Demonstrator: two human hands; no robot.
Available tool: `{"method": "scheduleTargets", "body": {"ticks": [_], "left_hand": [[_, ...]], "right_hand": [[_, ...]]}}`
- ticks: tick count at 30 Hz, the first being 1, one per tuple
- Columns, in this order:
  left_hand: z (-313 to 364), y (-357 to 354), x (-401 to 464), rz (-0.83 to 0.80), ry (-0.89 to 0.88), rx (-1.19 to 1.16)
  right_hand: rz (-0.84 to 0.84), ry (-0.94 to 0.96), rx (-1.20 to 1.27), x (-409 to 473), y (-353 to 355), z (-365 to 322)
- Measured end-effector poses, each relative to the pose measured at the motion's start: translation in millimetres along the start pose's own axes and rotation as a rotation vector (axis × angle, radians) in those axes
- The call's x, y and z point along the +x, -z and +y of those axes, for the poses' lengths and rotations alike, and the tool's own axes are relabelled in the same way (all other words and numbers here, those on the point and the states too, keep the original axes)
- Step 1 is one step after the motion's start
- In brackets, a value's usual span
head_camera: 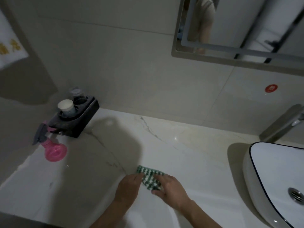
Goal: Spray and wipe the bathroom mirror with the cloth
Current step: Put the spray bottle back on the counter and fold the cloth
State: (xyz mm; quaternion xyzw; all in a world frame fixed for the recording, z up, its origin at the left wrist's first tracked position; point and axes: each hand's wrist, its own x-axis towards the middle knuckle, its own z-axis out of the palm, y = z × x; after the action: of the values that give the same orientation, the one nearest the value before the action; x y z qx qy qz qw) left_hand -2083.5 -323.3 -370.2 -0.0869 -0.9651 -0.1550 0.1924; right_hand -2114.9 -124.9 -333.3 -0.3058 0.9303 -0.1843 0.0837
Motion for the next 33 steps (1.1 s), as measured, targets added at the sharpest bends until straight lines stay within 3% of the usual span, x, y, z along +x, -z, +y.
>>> {"method": "scheduleTargets", "body": {"ticks": [11, 14, 21, 24, 28, 30, 33], "left_hand": [[-38.6, 70.5, 11.6, -0.056, 0.037, -0.069], [-63.2, 89.6, 0.8, -0.056, 0.014, -0.084], [-143.5, 137.6, -46.0, 0.043, -0.060, 0.158], [-176.2, 165.1, -62.2, 0.095, -0.012, 0.218], [-208.0, 196.3, -66.0, 0.183, 0.066, 0.323], [-221.9, 206.3, -60.2, 0.201, 0.142, 0.345], [-240.6, 203.3, -56.4, 0.188, 0.267, 0.321]], "right_hand": [[0.207, 0.085, 0.026, 41.4, -7.1, -69.8], [0.144, 0.116, 0.037, 59.0, 4.5, -86.3], [-0.045, 0.365, 0.012, 112.5, 8.7, -147.5], [-0.018, 0.488, 0.004, 138.2, 2.4, -186.1], [-0.028, 0.476, 0.022, 187.8, -11.5, -228.3], [0.060, 0.598, 0.020, 212.2, -27.3, -234.3], [-0.062, 0.604, -0.045, 228.0, -26.4, -255.0]]}}
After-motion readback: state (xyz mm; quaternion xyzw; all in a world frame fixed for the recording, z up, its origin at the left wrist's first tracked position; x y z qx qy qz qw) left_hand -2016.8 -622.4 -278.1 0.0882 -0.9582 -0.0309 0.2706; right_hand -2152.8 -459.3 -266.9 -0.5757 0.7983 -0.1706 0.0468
